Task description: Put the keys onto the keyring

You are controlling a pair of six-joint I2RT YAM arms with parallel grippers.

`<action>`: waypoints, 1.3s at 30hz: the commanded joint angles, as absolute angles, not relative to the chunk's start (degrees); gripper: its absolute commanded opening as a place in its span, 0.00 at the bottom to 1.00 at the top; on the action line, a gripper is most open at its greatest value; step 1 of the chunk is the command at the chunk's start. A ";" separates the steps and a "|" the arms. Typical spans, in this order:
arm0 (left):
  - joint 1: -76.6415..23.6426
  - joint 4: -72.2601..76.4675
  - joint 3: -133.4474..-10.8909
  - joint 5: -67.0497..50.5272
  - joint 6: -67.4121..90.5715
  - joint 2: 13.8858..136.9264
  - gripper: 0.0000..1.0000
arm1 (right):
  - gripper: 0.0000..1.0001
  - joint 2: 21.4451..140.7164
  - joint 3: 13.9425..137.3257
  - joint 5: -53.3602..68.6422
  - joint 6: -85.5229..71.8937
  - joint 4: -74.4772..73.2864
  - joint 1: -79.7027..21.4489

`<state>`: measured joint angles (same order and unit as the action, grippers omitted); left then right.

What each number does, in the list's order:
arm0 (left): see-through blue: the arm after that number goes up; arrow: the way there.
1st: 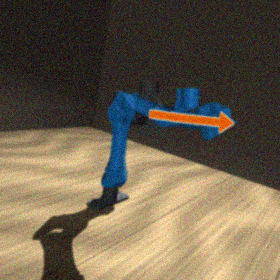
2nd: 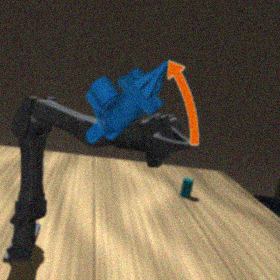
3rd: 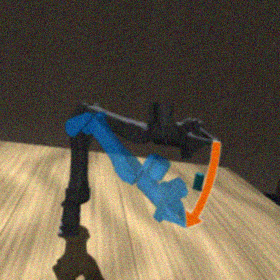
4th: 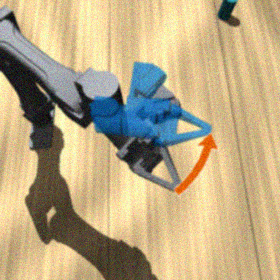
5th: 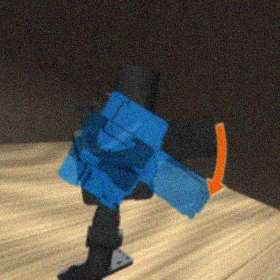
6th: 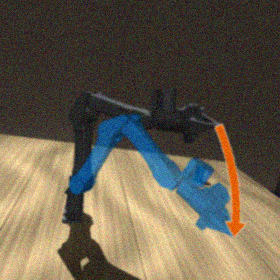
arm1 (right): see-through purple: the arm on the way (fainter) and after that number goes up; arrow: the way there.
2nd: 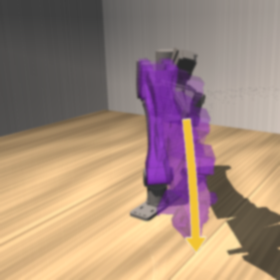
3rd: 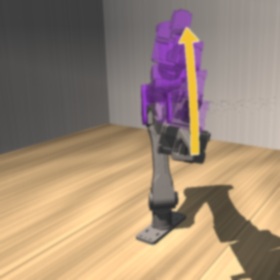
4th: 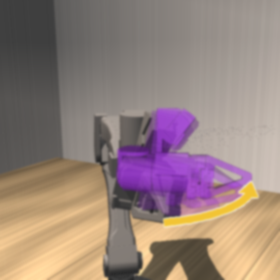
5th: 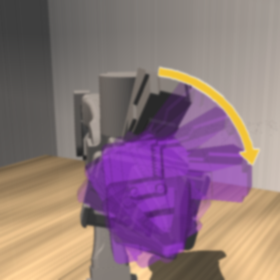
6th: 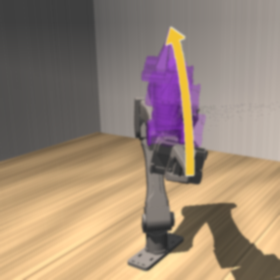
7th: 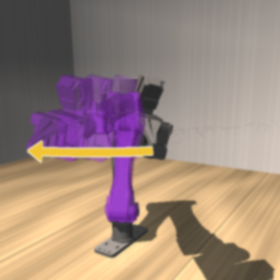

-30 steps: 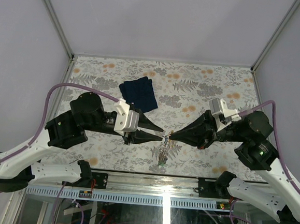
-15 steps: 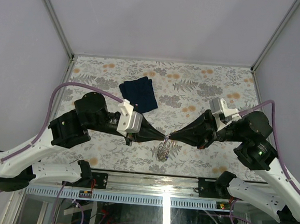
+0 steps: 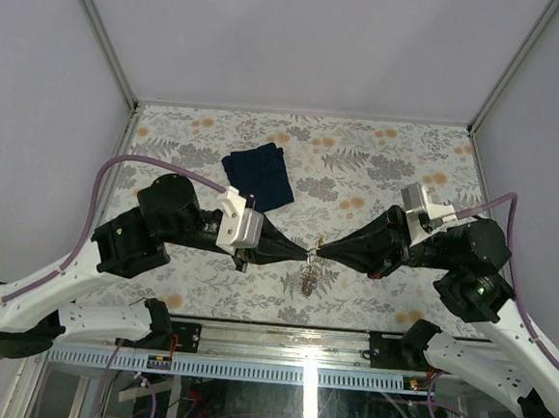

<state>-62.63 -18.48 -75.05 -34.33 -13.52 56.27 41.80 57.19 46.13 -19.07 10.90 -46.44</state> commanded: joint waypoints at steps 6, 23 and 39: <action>-62.99 -12.90 -73.89 -33.73 -11.95 55.46 0.00 | 0.00 40.18 53.20 39.10 -27.53 30.34 -46.31; -63.02 -12.71 -73.74 -28.31 -12.30 54.55 0.00 | 0.00 39.75 55.48 28.97 -21.52 15.97 -46.32; -63.02 -20.23 -78.16 -24.61 -15.67 57.80 0.00 | 0.00 44.59 62.63 29.53 -18.09 1.60 -46.32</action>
